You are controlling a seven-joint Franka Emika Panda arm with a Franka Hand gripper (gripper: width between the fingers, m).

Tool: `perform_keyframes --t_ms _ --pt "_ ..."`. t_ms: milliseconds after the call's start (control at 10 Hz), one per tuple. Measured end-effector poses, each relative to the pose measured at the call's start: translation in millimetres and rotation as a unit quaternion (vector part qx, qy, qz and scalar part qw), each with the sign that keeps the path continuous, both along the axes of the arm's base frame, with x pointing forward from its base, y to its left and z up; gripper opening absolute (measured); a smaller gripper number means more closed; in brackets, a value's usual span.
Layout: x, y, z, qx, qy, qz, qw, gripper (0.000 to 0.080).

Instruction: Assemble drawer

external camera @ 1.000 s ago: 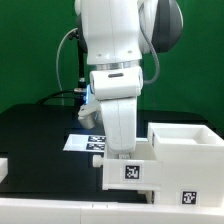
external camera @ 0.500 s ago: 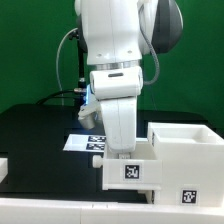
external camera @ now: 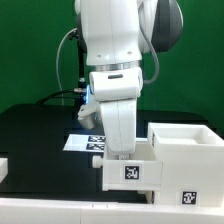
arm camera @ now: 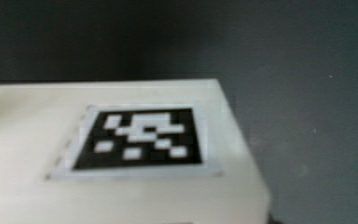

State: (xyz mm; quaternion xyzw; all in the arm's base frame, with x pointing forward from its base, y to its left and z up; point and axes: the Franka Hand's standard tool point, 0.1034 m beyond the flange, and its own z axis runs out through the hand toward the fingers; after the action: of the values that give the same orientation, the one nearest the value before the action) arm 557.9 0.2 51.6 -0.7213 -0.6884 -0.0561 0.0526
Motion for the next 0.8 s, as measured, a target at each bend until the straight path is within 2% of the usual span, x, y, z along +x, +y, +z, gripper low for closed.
perform_keyframes --t_ms 100,500,800 --pt "-3.8 -1.0 0.7 0.0 0.027 0.004 1.0 0.0038" --pt "-1.1 -0.5 1.3 0.001 0.028 0.004 1.0 0.0038" --pt "-7.2 30.1 4.5 0.008 0.019 0.001 1.0 0.0038"
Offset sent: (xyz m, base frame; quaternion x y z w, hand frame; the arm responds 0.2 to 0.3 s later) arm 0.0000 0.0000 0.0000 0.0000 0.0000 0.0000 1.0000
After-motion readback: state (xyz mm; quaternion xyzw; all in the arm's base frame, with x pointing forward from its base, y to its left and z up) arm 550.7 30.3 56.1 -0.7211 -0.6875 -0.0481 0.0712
